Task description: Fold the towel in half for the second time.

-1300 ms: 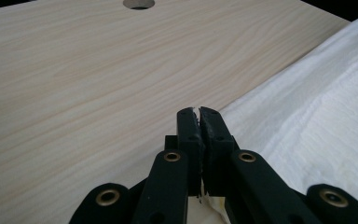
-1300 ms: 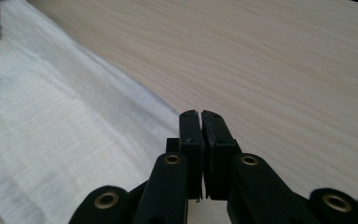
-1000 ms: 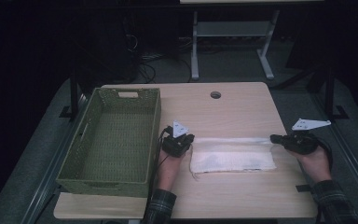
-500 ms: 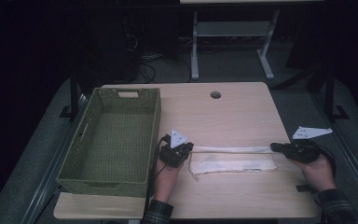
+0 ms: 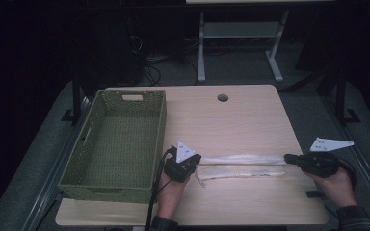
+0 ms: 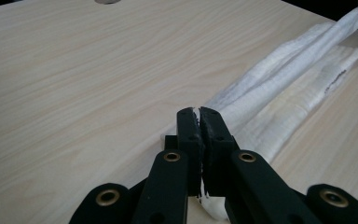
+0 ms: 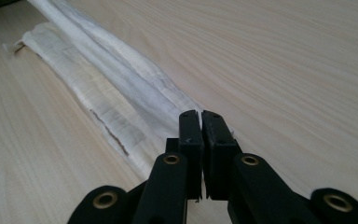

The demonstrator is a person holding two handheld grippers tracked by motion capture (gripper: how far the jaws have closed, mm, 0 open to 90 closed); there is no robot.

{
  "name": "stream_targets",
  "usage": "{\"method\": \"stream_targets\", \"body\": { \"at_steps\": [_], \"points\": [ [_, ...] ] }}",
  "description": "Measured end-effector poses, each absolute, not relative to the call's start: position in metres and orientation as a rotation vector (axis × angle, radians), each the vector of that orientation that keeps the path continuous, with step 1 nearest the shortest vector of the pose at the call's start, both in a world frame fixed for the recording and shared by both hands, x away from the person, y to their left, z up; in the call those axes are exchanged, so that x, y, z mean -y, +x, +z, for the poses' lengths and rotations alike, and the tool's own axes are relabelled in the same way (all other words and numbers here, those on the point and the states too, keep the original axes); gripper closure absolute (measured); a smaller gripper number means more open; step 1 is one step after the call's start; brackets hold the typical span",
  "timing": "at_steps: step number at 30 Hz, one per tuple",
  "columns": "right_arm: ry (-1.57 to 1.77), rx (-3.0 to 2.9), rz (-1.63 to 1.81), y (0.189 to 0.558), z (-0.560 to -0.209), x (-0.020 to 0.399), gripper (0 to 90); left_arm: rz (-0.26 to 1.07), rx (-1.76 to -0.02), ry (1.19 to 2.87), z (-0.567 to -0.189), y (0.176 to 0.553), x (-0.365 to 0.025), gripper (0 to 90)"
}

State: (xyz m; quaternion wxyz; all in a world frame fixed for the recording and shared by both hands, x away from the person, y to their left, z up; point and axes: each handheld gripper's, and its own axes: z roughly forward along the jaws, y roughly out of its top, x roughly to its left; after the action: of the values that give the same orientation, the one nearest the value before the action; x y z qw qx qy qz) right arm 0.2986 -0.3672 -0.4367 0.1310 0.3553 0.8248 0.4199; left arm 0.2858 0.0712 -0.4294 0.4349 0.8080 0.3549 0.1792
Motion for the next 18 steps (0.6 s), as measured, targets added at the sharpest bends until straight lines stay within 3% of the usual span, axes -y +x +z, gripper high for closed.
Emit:
{"method": "stream_targets", "body": {
  "at_steps": [14,18],
  "points": [
    [1.051,-2.488,1.16,0.291,-0.449,0.362,85.7,0.401,-0.9,2.073,-0.45,0.274,-0.072,86.6],
    [1.058,-2.47,1.204,0.291,-0.444,0.364,75.3,0.397,-0.893,2.056,-0.448,0.272,-0.073,83.9]
  ]
}}
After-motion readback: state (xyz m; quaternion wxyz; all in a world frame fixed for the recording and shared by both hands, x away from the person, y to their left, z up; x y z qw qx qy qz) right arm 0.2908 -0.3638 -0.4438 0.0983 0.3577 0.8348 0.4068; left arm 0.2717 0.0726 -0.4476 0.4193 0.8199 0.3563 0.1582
